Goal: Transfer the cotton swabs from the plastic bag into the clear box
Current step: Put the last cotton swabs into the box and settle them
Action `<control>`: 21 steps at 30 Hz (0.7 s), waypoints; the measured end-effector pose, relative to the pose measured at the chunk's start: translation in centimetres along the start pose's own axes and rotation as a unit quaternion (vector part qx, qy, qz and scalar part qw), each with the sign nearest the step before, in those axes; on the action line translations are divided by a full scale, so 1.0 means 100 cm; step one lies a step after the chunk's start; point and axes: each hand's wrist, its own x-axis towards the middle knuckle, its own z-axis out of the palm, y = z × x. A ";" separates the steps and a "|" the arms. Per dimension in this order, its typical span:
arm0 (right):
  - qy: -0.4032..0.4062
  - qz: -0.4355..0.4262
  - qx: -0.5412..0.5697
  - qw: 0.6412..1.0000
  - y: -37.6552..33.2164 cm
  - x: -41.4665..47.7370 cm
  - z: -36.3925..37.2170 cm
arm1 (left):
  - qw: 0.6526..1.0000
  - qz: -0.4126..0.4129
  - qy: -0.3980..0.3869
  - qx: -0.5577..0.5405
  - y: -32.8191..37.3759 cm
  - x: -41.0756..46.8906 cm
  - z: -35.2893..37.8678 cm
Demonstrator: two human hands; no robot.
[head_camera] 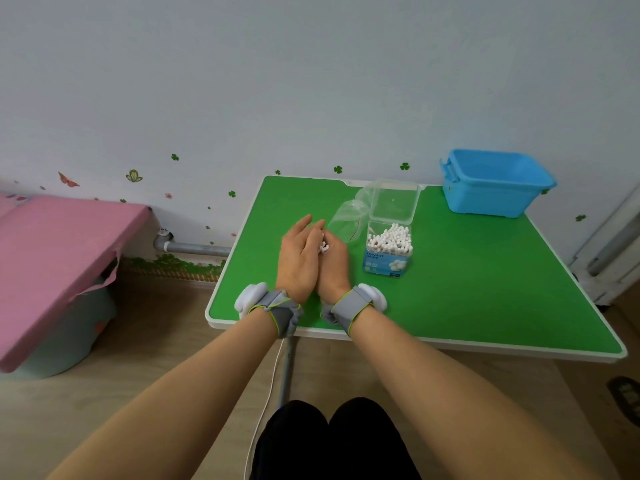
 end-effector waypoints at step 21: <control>0.018 0.074 0.200 0.977 -0.006 -0.005 -0.005 | 0.901 -0.218 0.043 -0.372 0.005 -0.001 -0.004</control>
